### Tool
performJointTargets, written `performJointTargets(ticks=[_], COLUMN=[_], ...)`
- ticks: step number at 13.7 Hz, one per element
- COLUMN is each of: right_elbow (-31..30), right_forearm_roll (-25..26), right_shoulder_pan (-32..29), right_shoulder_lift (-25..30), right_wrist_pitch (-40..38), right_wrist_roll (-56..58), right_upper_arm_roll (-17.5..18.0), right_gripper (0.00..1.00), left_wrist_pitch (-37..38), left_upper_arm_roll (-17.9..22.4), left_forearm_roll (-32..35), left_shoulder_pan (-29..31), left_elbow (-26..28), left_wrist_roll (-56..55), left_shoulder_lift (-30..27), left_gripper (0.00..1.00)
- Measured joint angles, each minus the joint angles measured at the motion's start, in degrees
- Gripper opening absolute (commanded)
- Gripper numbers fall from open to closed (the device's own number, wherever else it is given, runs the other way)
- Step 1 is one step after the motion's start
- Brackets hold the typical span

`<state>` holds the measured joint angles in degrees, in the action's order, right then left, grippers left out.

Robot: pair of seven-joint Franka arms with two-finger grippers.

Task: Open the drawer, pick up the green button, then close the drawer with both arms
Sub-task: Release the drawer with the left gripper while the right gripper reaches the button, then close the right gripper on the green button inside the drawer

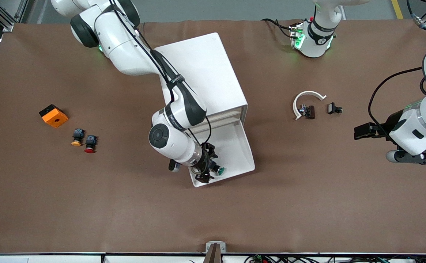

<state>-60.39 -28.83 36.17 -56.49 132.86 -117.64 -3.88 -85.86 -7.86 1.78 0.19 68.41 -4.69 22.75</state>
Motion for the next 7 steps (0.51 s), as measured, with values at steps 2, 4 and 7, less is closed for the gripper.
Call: performJointTargets(ticks=[2, 4, 7], right_elbow=[0.08, 0.09, 0.11], right_forearm_roll=[0.00, -0.01, -0.01], right_shoulder_pan=[0.12, 0.14, 0.18], right_shoulder_lift=[0.00, 0.00, 0.00], right_wrist_pitch=[0.11, 0.32, 0.36], right_wrist_roll=[0.00, 0.00, 0.00], right_upper_arm_roll=[0.00, 0.00, 0.00], right_gripper=[0.35, 0.41, 0.42], left_wrist_pitch=[0.00, 0.12, 0.29], left_upper_arm_roll=[-0.02, -0.02, -0.02], left_forearm_roll=[0.00, 0.00, 0.00], left_shoulder_pan=[0.00, 0.00, 0.00], left_elbow=[0.14, 0.28, 0.52], left_wrist_roll=[0.00, 0.00, 0.00], left_shoulder_lift=[0.00, 0.00, 0.00], left_gripper=[1.00, 1.00, 1.00])
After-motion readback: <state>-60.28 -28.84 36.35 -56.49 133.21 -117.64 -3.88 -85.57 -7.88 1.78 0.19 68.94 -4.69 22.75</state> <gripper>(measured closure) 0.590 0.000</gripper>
